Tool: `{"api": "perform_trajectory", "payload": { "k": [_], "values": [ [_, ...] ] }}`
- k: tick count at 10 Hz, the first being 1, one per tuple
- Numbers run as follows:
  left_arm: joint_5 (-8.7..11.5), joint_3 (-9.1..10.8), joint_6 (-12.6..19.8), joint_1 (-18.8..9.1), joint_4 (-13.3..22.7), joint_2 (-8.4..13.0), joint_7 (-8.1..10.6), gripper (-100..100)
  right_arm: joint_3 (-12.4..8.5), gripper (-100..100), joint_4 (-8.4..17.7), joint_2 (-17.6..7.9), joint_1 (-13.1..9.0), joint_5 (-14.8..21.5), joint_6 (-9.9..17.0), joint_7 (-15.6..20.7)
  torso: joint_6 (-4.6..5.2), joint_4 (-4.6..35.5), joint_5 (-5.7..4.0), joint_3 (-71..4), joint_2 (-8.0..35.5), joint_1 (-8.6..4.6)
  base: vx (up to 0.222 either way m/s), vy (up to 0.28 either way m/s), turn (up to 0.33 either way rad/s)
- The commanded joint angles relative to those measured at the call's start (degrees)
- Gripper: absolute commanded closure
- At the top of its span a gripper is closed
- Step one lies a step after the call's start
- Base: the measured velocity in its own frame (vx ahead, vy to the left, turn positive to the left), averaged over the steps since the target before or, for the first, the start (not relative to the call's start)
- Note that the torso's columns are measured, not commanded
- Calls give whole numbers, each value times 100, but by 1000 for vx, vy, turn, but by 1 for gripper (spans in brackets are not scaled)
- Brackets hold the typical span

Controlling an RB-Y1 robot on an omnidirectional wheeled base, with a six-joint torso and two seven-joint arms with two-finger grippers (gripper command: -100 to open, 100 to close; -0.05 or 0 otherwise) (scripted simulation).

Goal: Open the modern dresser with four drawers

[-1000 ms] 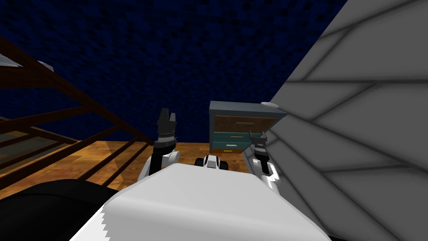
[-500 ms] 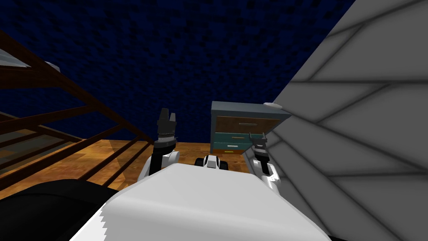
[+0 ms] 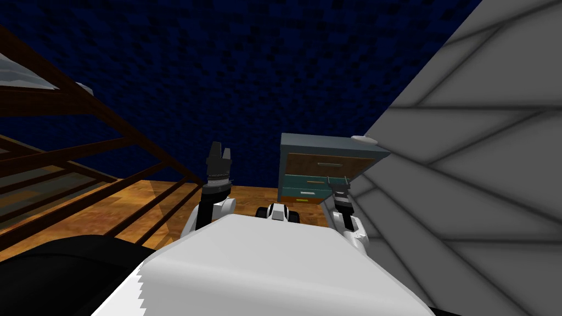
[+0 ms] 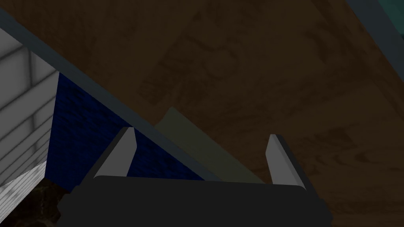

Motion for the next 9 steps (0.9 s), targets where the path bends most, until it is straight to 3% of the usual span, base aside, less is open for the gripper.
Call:
{"api": "perform_trajectory", "payload": {
  "k": [1,2,3,4,5,6,7,8,9],
  "values": [
    [0,0,0,0,0,0,0,0,-115,-100,249,3,-42,137,-74,433,-3,0,0,0,-1,4,7,17,58],
    [0,0,0,0,0,0,0,0,-115,-100,249,3,-42,137,-74,467,-1,0,1,-1,-2,5,4,7,-8],
    [0,0,0,0,0,0,0,0,-223,-100,494,16,-81,268,-152,702,0,-1,1,-1,-2,2,7,12,93],
    [0,0,0,0,0,0,0,0,-223,-100,494,16,-81,268,-152,845,-4,-1,0,-2,-4,5,8,12,55],
    [0,0,0,0,0,0,0,0,-328,-100,730,36,-115,396,-228,1017,0,-1,1,-2,-4,5,12,21,69],
    [0,0,0,0,0,0,0,0,-328,-100,730,36,-115,396,-228,1181,-2,-1,1,-2,-5,8,10,16,51],
    [0,0,0,0,0,0,0,0,-430,-100,955,65,-144,521,-301,1348,-1,-1,1,-2,-3,5,8,14,85],
    [0,0,0,0,0,0,0,0,-430,-100,955,65,-144,521,-301,1524,-2,-1,0,-1,-3,4,6,11,58],
    [0,0,0,0,0,0,0,0,-529,-100,1170,104,-169,641,-372,1693,0,0,1,-1,-1,3,6,11,101]
  ]
}}
